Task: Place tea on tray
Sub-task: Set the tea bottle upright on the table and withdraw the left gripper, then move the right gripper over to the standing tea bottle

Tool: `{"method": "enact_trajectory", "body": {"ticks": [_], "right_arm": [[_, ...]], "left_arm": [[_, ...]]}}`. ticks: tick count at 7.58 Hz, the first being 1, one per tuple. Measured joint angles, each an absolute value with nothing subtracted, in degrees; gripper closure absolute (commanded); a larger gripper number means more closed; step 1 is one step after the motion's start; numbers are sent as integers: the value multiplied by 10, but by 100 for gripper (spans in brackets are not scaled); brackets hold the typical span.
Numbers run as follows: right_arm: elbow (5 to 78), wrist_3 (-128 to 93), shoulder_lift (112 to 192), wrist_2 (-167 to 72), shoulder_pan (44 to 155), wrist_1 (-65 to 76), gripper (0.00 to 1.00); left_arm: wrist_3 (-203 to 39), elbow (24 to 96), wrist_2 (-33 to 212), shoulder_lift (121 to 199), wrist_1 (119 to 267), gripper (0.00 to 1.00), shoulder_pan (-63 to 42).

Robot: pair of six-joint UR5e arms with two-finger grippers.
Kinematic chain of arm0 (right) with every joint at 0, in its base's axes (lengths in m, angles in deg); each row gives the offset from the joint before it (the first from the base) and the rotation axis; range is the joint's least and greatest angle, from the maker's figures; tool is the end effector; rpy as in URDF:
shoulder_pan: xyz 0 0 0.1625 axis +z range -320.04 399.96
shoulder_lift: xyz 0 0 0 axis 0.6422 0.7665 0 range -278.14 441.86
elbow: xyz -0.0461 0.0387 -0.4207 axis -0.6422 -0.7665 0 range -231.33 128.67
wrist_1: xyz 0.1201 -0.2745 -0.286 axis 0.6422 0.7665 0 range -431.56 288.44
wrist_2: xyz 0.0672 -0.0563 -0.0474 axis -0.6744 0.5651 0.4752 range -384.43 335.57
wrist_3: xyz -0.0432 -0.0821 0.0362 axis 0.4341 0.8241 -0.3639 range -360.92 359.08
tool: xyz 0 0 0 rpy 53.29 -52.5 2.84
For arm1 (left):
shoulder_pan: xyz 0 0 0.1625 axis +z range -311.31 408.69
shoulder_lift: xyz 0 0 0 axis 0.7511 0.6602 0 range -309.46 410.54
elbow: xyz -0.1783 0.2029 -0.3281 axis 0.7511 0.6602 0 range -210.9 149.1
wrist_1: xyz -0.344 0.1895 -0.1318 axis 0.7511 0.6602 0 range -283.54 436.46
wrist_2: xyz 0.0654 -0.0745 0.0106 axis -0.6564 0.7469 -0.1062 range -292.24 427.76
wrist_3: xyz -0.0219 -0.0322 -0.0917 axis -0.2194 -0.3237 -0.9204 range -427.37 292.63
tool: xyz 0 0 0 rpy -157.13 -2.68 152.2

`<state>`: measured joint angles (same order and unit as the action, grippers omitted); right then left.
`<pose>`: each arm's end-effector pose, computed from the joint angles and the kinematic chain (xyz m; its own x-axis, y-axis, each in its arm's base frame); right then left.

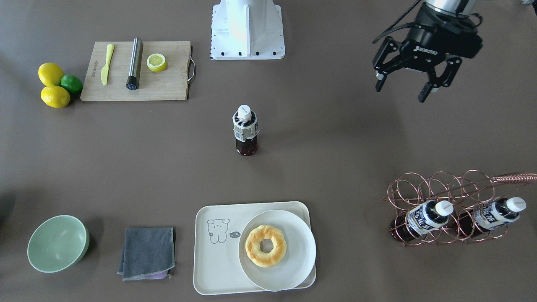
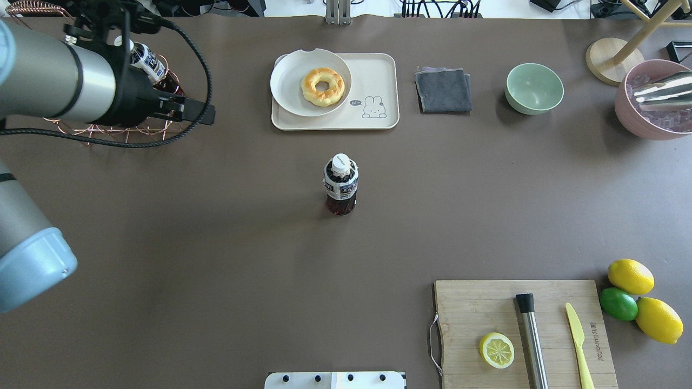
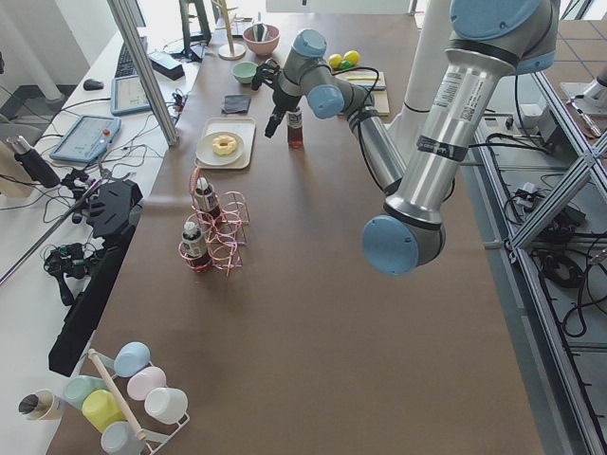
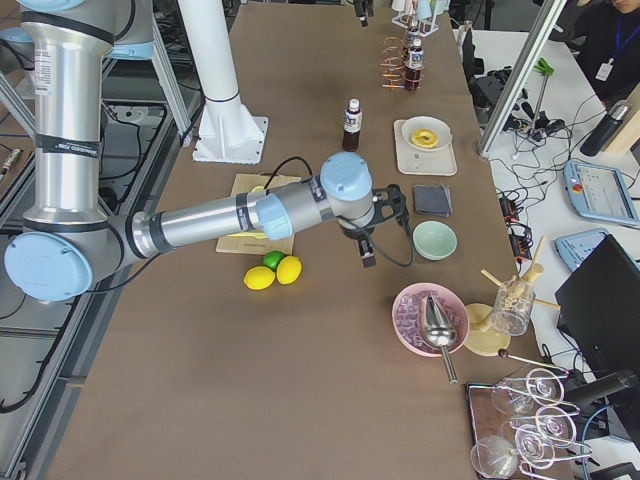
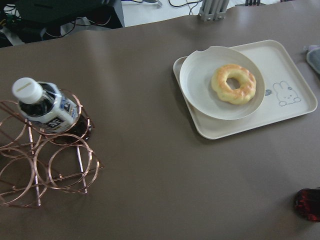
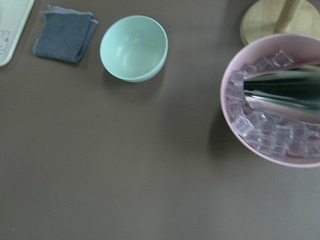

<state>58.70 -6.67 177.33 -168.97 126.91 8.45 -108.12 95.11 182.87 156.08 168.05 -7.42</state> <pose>0.0279 -0.4559 0.4982 0.5634 -0.2758 0.7788 -0.0083 0.9407 0.3392 0.1975 -0.4573 0.2391 0.6443 0.2710 -0.7152 0.1137 0.8908 0.4400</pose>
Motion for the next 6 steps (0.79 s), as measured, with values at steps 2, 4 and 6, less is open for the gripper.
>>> {"method": "enact_trajectory", "body": {"ticks": [2, 4, 6], "right_arm": [[616, -218, 1676, -1688, 1191, 64, 0], [638, -384, 1588, -1636, 1078, 40, 0], [649, -539, 1499, -1472, 926, 73, 0]], "left_arm": [[-982, 949, 1857, 1462, 1709, 0, -134], [-883, 916, 1878, 1378, 1767, 0, -191], [-785, 862, 1892, 1344, 1797, 0, -253]]}}
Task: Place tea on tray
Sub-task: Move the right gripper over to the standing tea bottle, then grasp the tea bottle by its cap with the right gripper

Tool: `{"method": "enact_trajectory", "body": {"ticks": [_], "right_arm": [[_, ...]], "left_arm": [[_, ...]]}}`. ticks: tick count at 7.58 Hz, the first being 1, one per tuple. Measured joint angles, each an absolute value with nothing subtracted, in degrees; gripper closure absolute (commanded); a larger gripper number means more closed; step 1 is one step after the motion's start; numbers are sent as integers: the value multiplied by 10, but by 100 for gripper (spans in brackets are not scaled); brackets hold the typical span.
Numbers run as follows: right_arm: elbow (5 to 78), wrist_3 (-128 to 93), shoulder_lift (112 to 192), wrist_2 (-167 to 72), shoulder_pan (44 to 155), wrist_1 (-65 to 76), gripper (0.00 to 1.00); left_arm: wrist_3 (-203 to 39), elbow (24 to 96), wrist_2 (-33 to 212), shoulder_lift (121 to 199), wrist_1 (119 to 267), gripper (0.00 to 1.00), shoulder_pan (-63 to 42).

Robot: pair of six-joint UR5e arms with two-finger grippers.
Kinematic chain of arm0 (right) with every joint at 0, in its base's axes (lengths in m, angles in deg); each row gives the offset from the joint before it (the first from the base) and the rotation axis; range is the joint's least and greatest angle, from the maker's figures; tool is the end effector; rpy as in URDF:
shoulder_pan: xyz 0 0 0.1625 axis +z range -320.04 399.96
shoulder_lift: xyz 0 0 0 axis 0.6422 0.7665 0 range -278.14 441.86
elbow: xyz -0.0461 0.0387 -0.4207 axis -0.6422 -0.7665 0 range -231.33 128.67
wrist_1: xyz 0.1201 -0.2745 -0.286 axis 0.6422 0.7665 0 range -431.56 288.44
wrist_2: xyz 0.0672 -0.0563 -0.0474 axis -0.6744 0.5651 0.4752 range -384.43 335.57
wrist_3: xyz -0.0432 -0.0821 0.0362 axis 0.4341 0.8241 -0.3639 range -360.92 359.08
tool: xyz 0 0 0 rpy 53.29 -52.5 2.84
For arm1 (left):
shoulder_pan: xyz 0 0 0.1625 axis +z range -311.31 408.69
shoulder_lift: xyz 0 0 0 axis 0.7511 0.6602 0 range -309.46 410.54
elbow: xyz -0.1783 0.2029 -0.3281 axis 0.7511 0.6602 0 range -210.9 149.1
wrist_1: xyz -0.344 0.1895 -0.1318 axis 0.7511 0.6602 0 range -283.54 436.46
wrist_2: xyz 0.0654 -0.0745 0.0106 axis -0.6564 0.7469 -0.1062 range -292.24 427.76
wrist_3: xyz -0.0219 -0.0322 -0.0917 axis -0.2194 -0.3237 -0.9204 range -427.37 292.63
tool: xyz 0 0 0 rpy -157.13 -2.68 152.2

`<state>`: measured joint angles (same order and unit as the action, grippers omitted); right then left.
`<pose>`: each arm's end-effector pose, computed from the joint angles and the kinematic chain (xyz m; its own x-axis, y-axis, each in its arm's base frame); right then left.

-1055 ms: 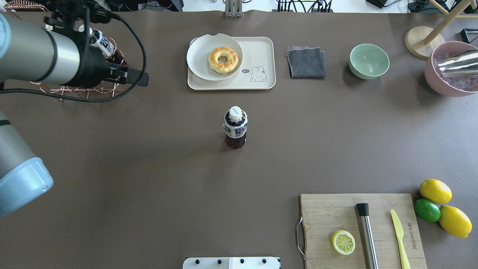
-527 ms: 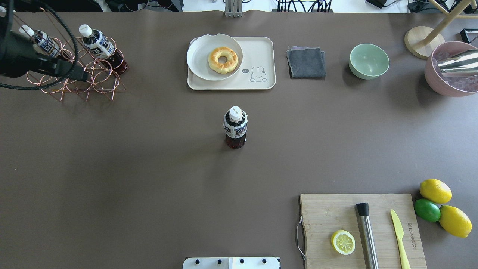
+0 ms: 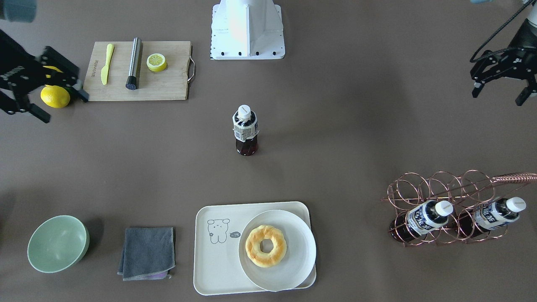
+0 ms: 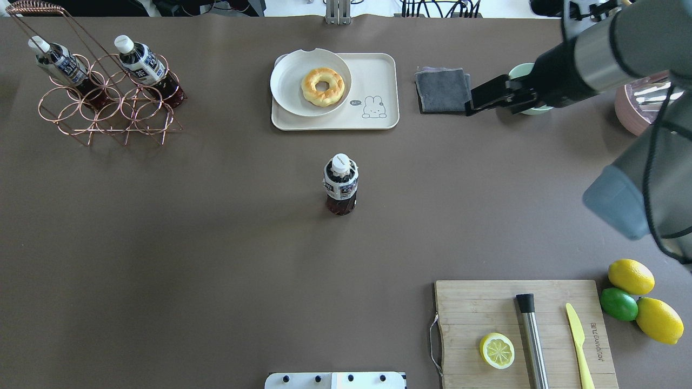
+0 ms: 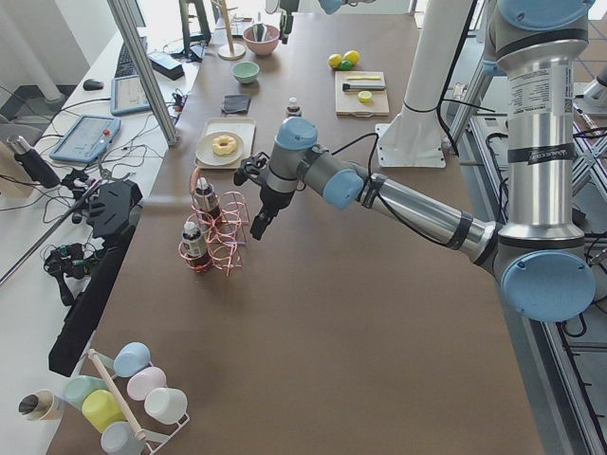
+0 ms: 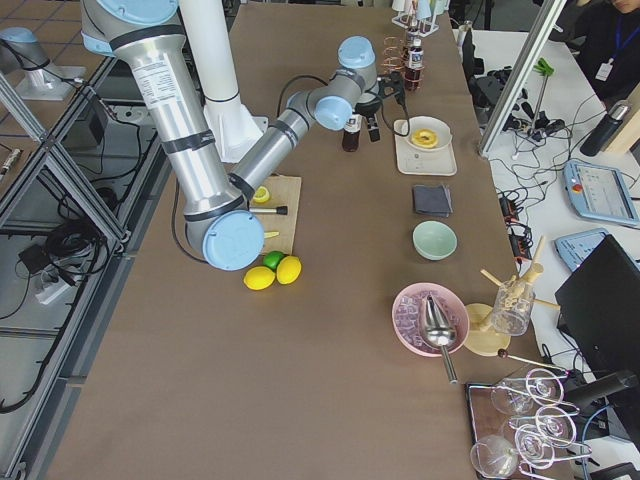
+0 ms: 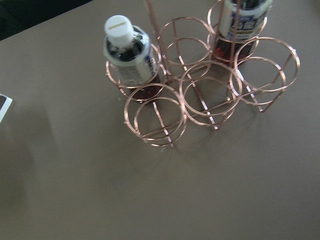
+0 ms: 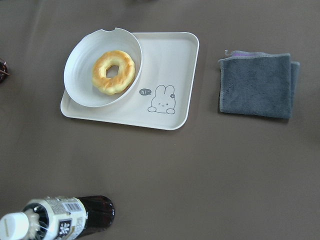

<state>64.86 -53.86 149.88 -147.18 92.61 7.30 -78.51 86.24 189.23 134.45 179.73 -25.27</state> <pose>-0.2667 -0.4803 0.2215 0.4800 -0.2064 0.8526 -0.1219 0.9468 0.2979 0.0466 -0.4561 0.4582 0.7685 0.3554 -0.5320 -0.0812 0.8790 0.4699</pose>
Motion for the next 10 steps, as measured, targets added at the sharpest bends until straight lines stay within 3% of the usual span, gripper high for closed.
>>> {"method": "enact_trajectory", "body": {"ticks": [4, 6, 10], "right_arm": [[613, -633, 1282, -1237, 743, 341, 0], [559, -657, 1235, -1202, 711, 359, 2], [528, -667, 1220, -1171, 680, 361, 17]], "left_arm": [[-737, 825, 1896, 1336, 1805, 0, -283], [-736, 817, 1905, 1337, 1808, 0, -283], [-736, 807, 1915, 1338, 1815, 0, -282]]}}
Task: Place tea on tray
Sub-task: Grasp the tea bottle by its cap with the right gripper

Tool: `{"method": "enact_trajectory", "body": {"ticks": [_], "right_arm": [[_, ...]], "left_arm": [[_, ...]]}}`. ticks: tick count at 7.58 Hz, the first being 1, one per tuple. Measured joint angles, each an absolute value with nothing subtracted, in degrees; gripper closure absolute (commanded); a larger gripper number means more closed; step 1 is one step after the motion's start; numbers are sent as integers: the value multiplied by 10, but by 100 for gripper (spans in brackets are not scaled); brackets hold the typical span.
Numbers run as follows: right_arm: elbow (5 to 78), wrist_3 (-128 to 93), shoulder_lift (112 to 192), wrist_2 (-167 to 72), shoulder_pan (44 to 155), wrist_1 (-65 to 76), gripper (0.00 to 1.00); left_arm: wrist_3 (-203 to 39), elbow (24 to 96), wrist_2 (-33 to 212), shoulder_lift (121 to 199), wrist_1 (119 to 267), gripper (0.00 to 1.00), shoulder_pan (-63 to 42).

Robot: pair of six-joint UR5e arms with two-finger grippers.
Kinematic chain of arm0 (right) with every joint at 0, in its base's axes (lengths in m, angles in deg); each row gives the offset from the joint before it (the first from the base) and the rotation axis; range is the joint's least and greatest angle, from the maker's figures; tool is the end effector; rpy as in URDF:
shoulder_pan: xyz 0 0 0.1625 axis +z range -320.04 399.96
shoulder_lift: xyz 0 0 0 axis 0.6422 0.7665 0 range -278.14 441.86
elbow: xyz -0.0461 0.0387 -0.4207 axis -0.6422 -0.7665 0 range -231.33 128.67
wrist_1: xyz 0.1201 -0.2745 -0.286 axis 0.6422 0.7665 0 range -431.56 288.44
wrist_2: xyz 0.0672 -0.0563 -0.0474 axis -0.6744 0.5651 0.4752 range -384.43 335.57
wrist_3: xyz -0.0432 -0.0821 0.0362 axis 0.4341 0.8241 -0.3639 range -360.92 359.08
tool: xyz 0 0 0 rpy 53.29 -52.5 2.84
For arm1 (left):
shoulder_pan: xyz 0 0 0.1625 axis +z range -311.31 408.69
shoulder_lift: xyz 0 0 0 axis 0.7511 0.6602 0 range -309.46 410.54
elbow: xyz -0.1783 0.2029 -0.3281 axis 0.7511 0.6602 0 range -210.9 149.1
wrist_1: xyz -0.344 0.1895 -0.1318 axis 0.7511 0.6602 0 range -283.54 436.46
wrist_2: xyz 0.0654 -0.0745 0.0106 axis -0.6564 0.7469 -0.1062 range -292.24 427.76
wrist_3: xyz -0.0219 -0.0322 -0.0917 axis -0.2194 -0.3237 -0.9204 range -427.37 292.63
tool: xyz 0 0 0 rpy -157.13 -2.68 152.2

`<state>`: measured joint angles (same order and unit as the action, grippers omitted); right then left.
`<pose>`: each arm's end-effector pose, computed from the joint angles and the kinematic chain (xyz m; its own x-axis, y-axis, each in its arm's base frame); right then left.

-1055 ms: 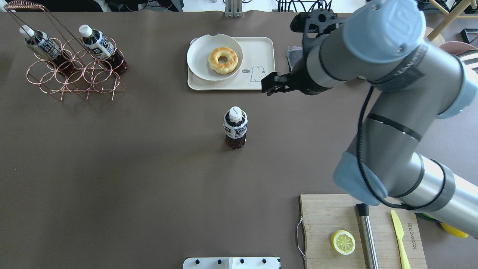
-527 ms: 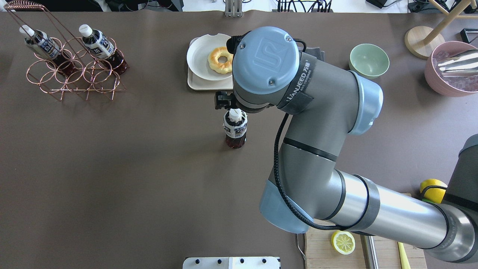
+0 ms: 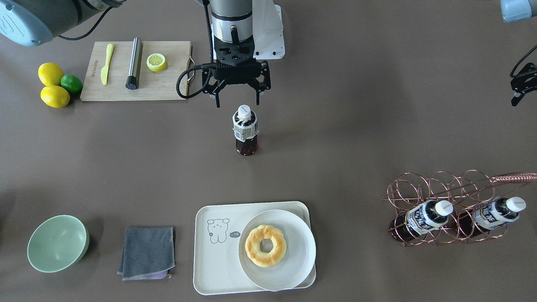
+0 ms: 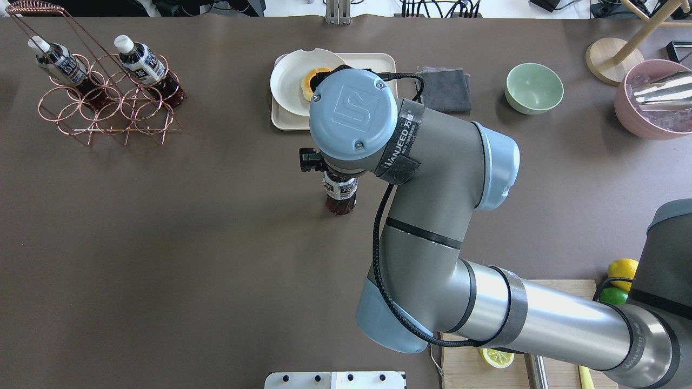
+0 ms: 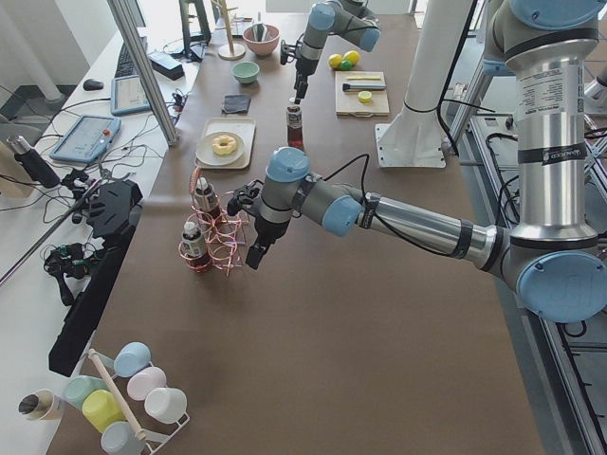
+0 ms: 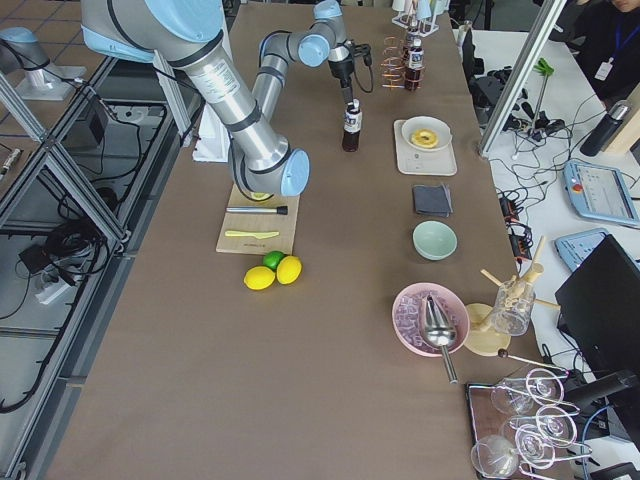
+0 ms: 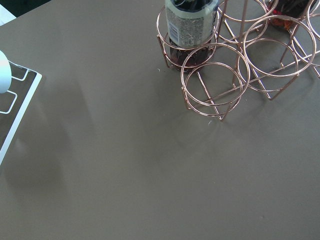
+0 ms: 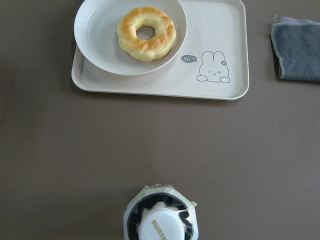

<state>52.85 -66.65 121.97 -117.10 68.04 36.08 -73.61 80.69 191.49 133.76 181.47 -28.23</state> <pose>-0.5019 -0.4135 0.0800 0.7355 -0.0729 0.6736 -0.1517 0.9512 0.2686 0.0274 -0.4625 0.5065 0.7645 0.3626 -0.5330 -0.1139 0.8897 0.4420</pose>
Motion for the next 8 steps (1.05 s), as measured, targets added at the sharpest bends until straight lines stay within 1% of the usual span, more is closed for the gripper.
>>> {"method": "enact_trajectory", "body": {"ticks": [5, 7, 8], "right_arm": [[516, -662, 1221, -1161, 673, 336, 19], [498, -659, 1223, -1157, 672, 305, 23], [498, -658, 1225, -1157, 672, 302, 29]], "left_arm": [[-737, 805, 1916, 1339, 1815, 0, -282], [-736, 805, 1916, 1340, 1815, 0, -282], [-737, 805, 1916, 1341, 1815, 0, -282]]}}
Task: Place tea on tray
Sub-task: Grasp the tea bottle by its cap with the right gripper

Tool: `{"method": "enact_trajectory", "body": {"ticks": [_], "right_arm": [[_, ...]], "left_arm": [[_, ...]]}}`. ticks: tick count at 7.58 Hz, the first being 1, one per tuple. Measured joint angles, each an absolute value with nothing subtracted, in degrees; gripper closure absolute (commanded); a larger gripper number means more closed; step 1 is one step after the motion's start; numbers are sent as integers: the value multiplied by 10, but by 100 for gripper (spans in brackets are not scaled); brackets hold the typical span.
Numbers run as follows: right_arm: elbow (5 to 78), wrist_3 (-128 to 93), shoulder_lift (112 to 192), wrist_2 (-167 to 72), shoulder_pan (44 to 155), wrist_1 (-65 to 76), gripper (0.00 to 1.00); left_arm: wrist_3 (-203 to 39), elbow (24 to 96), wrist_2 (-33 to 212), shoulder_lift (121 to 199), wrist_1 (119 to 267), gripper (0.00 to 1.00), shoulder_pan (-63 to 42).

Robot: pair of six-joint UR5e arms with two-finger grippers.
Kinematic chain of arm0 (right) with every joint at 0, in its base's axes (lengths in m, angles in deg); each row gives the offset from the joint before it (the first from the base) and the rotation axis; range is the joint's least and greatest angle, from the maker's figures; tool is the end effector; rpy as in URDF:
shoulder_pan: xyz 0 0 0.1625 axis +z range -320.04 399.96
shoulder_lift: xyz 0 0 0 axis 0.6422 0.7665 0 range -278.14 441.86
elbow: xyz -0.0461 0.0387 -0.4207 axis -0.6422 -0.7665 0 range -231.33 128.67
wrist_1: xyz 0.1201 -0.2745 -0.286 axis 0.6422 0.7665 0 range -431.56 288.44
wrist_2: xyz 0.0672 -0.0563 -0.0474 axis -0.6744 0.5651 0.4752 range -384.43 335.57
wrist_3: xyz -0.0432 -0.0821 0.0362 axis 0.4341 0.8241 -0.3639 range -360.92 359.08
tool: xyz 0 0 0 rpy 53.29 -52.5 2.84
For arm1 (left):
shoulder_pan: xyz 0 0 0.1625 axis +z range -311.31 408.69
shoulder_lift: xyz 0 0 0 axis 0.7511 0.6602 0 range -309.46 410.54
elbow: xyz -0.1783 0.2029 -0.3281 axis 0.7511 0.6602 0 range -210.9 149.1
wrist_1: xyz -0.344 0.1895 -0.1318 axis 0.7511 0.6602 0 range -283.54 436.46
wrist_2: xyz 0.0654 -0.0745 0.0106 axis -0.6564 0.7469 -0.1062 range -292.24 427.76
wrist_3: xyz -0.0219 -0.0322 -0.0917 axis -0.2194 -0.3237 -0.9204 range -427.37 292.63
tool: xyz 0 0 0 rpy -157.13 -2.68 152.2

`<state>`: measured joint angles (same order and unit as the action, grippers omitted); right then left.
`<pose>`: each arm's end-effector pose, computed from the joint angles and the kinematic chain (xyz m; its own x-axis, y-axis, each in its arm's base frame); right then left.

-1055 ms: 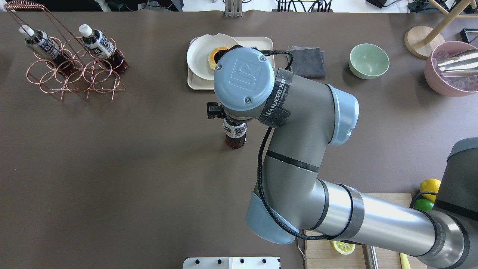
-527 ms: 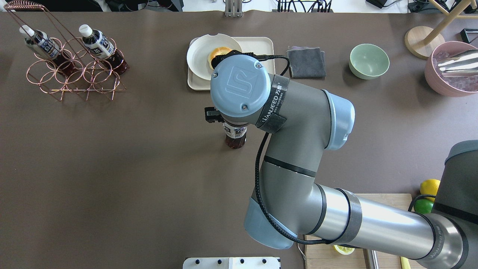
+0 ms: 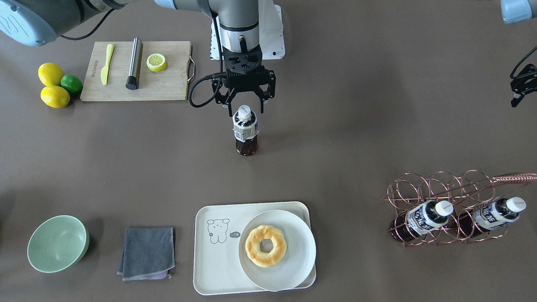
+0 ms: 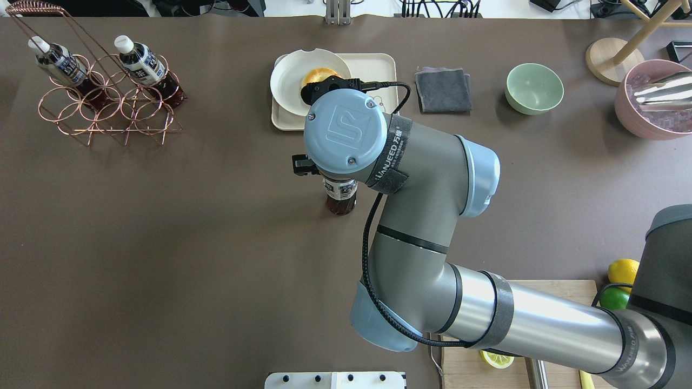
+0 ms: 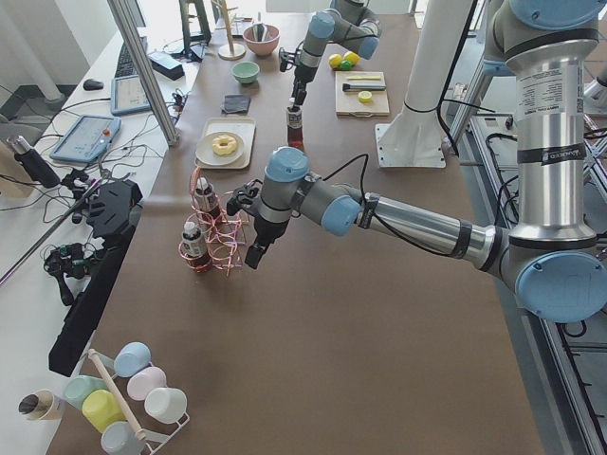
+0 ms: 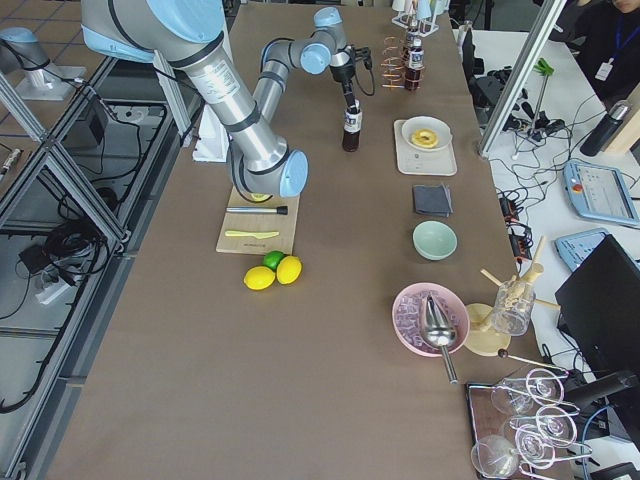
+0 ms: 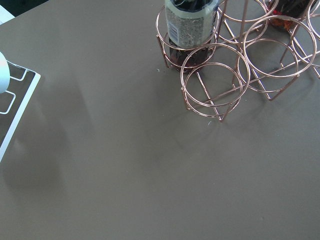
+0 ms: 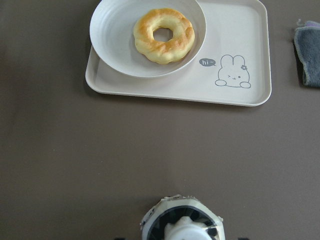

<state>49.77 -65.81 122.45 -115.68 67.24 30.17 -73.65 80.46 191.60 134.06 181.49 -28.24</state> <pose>-0.5234 -0.4174 0.0883 0.7186 -0.1066 0.6872 -0.1534 0.9395 0.3062 0.0280 -0.4645 0.5060 0.7632 0.3632 -0.5344 -0.1132 0.8894 0.4429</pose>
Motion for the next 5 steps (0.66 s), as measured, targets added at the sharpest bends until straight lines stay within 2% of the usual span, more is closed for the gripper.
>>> {"method": "enact_trajectory", "body": {"ticks": [1, 2, 4, 5], "right_arm": [[499, -658, 1226, -1157, 673, 302, 36], [500, -658, 1228, -1157, 673, 303, 49], [500, -658, 1227, -1157, 673, 304, 100], [500, -658, 1226, -1157, 673, 304, 100]], "left_arm": [[-736, 805, 1916, 1341, 1815, 0, -282], [-737, 805, 1916, 1342, 1815, 0, -282], [-737, 804, 1924, 1342, 1815, 0, -282], [-737, 804, 1926, 1342, 1815, 0, -282]]}}
